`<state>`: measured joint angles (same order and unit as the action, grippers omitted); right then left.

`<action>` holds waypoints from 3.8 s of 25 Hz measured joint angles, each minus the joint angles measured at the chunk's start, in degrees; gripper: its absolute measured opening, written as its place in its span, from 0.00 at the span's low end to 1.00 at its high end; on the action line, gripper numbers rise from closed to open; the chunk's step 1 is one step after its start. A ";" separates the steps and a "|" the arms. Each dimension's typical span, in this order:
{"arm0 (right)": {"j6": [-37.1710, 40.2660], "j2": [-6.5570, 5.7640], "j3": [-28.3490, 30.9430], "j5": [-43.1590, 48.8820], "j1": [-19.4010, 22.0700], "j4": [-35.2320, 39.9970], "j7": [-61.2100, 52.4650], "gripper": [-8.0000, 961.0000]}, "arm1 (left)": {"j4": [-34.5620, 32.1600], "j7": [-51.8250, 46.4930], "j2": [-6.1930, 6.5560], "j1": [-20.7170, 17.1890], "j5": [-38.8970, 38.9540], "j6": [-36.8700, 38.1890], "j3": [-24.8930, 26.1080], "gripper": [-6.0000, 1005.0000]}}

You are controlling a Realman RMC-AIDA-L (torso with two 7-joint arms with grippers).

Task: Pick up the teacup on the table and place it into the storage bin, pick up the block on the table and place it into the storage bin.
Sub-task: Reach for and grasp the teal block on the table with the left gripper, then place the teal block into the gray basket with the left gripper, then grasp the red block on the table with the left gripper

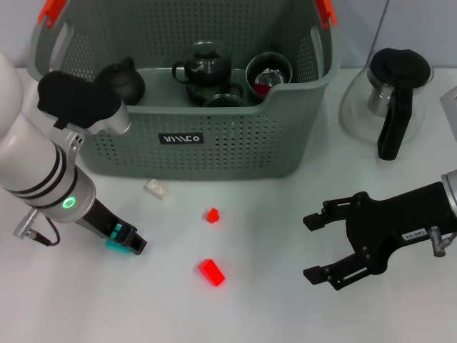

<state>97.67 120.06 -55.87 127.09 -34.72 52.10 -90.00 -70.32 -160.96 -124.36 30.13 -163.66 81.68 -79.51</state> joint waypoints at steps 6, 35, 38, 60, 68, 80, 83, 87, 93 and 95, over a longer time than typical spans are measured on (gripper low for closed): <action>-0.76 0.00 -0.12 0.01 0.01 -0.64 0.00 0.99 | 0.53 -0.05 0.00 0.21 0.00 -0.47 -0.35 0.71; -1.97 -1.36 1.72 0.09 1.28 -1.46 -1.49 0.98 | -16.74 14.27 3.10 12.48 37.27 3.83 22.83 0.46; -2.00 -1.15 1.61 0.09 1.29 -1.48 -1.65 0.99 | -5.21 14.12 6.42 15.86 33.61 -3.47 23.12 0.47; -4.71 -1.31 2.07 0.78 1.54 -2.28 -3.96 0.99 | -36.16 29.62 -0.08 -4.09 36.97 16.33 0.77 0.96; -5.58 -1.39 2.61 1.61 1.10 -3.23 -5.04 0.98 | -28.14 10.08 -0.37 -1.78 11.77 14.16 -19.56 0.94; -6.89 -1.49 3.03 1.68 0.88 -3.61 -4.79 0.98 | -13.20 -7.72 -0.43 4.81 4.97 5.45 -32.24 0.92; -7.23 -1.49 2.90 1.68 0.87 -3.66 -4.69 0.98 | -12.12 -9.20 -0.44 4.90 4.93 3.92 -32.74 0.92; -7.41 -1.50 2.75 1.68 0.83 -3.67 -4.62 0.98 | -10.04 -9.59 -0.45 4.92 5.07 1.68 -33.64 0.91; -7.51 -1.41 2.70 1.67 0.80 -3.73 -4.59 0.99 | -7.77 -9.63 -0.45 5.07 5.13 -0.75 -33.96 0.88; -7.54 -1.40 2.69 1.67 0.79 -3.76 -4.59 0.99 | -7.18 -9.64 -0.45 5.23 5.09 -1.27 -34.01 0.87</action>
<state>90.13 118.66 -53.18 128.76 -33.93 48.34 -94.59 -77.50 -170.60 -124.81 35.36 -158.57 80.40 -113.52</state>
